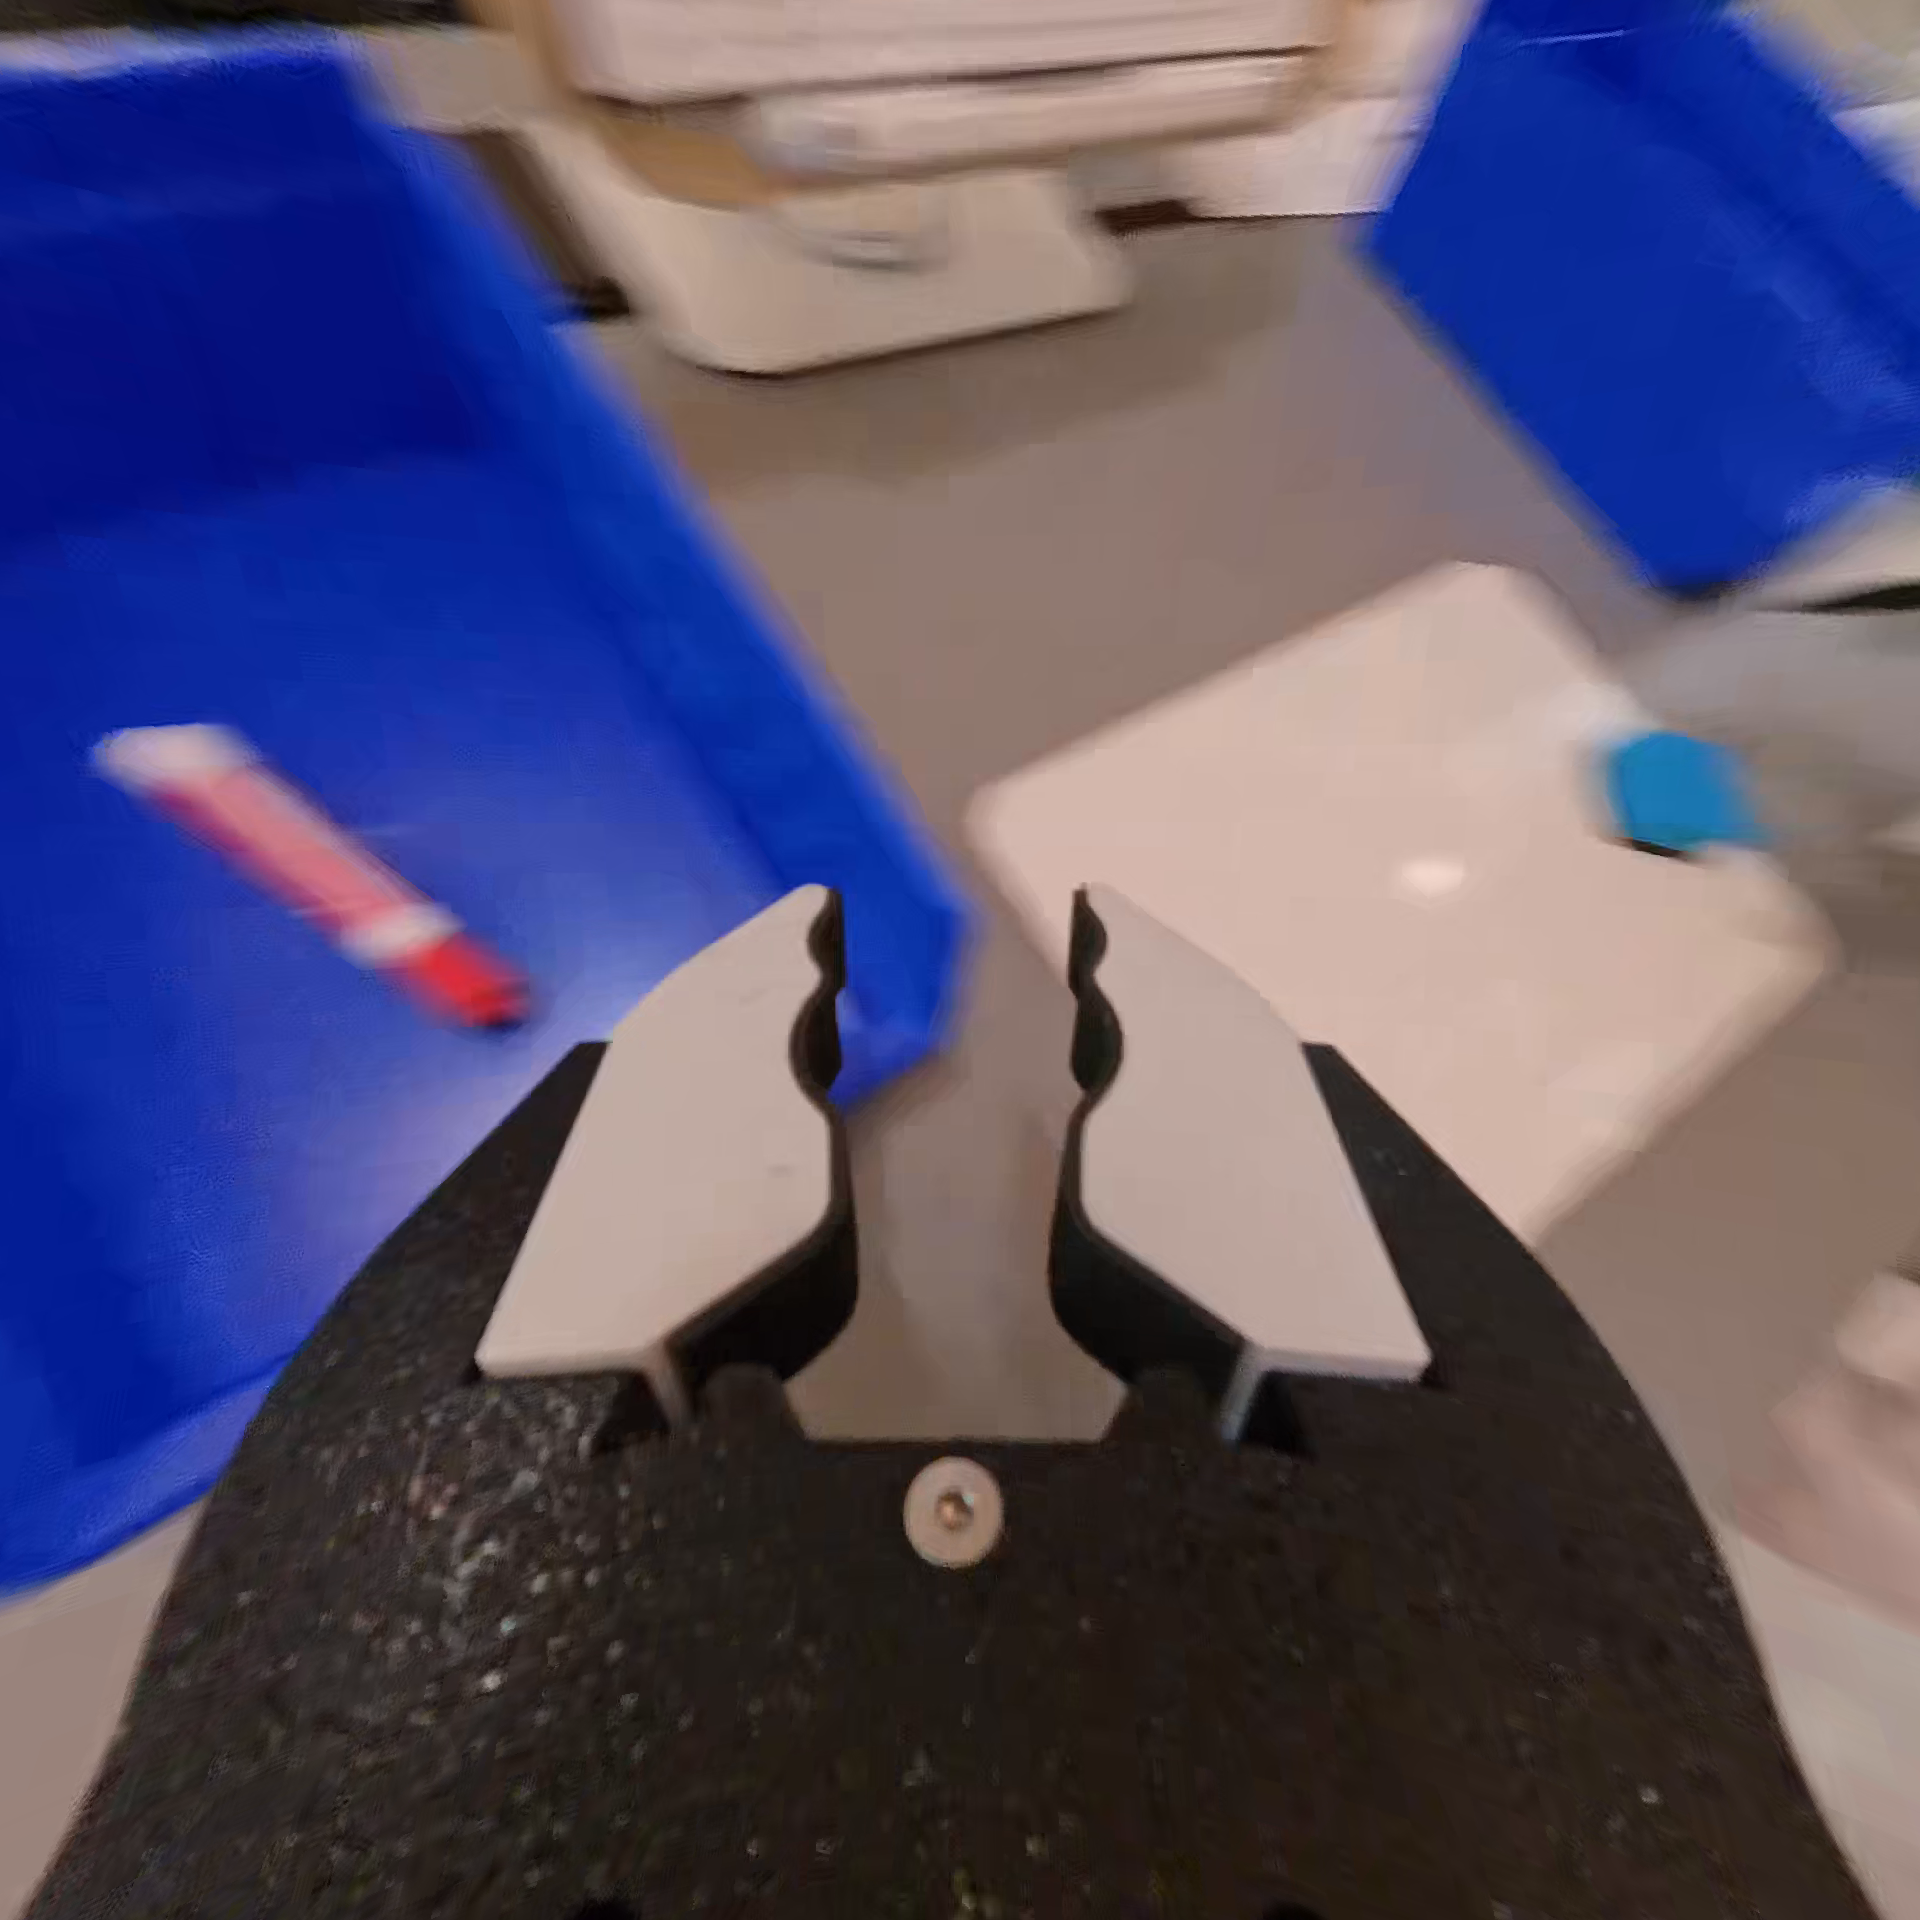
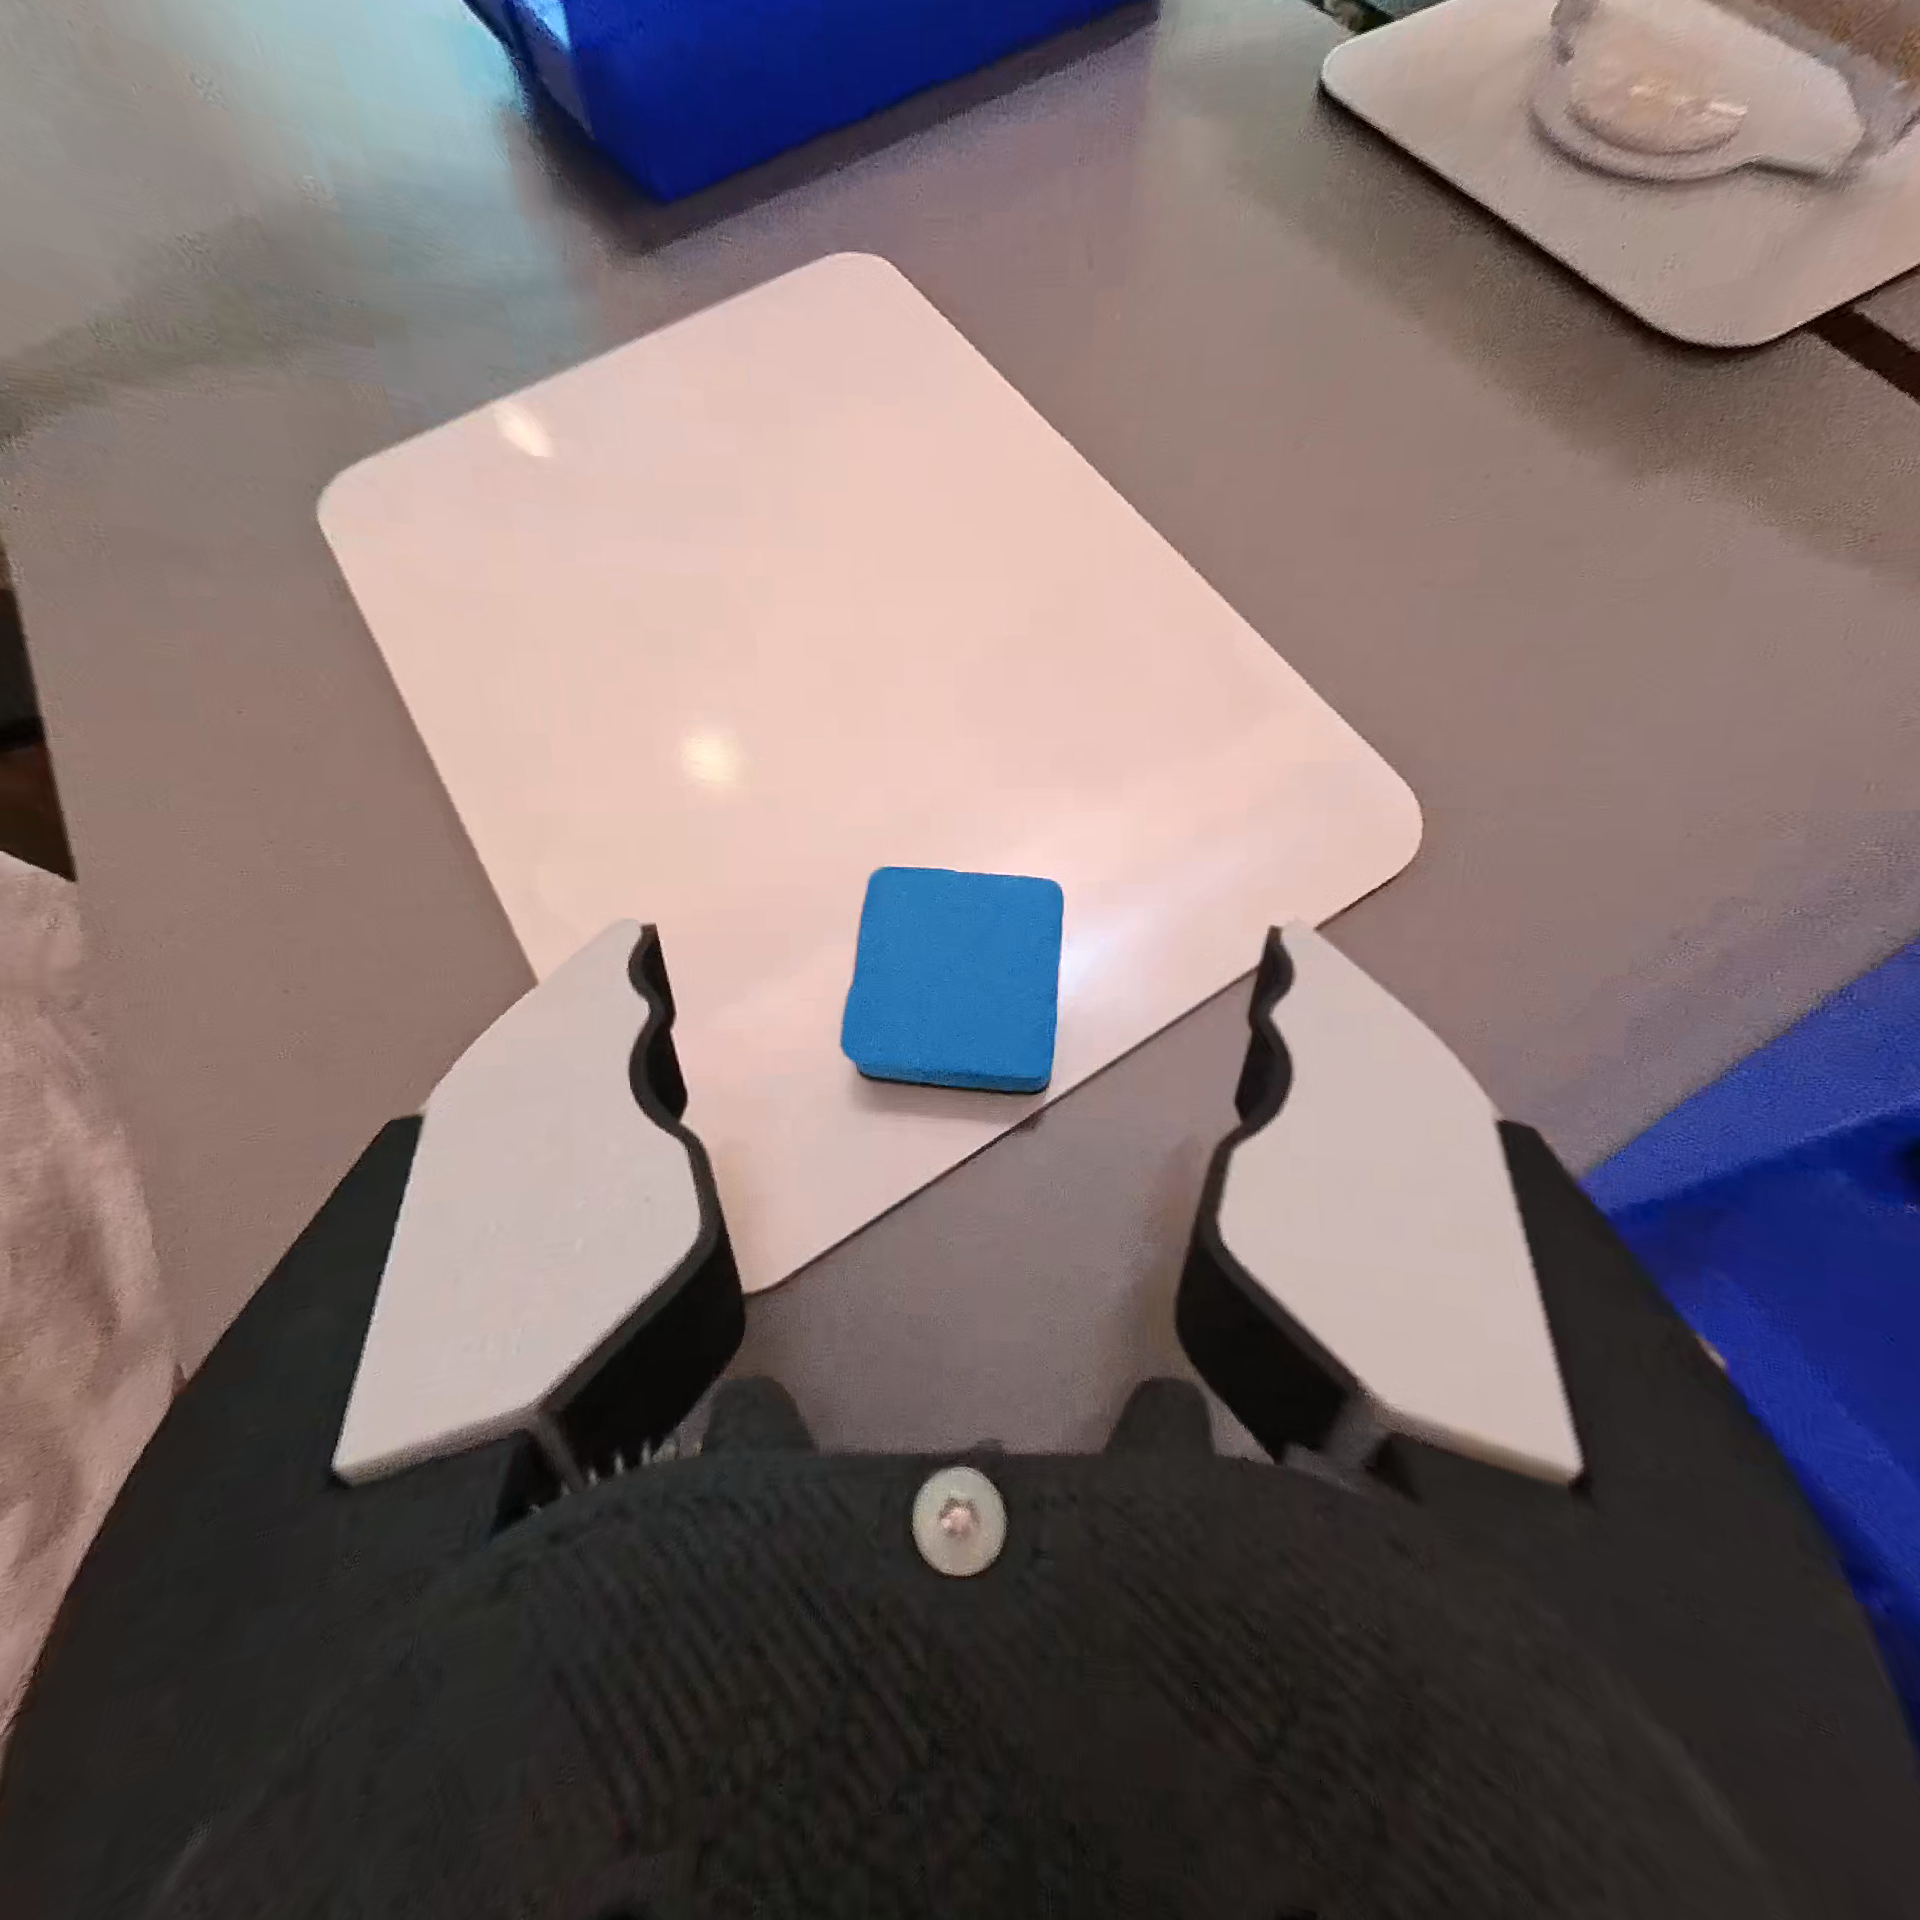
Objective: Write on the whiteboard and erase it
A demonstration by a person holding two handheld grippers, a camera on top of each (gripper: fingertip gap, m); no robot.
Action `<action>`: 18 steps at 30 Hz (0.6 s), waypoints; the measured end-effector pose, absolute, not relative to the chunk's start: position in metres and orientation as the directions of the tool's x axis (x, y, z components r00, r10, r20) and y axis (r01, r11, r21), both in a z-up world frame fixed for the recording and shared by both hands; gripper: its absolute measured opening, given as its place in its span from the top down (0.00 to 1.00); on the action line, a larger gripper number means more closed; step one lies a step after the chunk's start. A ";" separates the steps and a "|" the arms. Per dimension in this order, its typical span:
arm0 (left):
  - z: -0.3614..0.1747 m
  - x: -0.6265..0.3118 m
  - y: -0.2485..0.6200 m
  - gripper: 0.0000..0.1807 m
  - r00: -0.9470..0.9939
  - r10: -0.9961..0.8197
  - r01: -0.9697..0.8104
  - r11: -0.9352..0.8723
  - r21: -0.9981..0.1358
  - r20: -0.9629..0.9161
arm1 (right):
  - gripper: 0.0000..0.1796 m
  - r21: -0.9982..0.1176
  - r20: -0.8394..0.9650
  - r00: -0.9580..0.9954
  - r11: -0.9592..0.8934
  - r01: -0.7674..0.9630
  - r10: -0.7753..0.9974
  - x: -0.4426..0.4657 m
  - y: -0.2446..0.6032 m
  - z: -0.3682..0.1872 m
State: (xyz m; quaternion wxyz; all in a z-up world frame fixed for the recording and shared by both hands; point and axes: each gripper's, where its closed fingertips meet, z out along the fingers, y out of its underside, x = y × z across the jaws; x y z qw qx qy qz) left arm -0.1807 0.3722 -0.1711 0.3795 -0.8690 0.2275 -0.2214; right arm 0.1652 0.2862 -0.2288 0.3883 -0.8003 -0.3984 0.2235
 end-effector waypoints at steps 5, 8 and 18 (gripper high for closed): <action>-0.208 -0.266 0.453 0.77 0.942 -0.322 -0.223 -0.814 -0.537 0.097 | 0.39 -0.824 0.065 0.667 -0.337 0.456 0.742 0.175 0.304 -0.211; -0.249 -0.284 0.474 0.76 0.963 -0.251 -0.204 -0.913 -0.353 0.094 | 0.40 -0.825 0.061 0.675 -0.344 0.449 0.735 0.167 0.305 -0.212; -0.293 -0.294 0.493 0.88 0.982 -0.171 -0.150 -0.966 -0.209 0.086 | 0.42 -0.803 0.100 0.658 -0.330 0.496 0.746 0.153 0.294 -0.222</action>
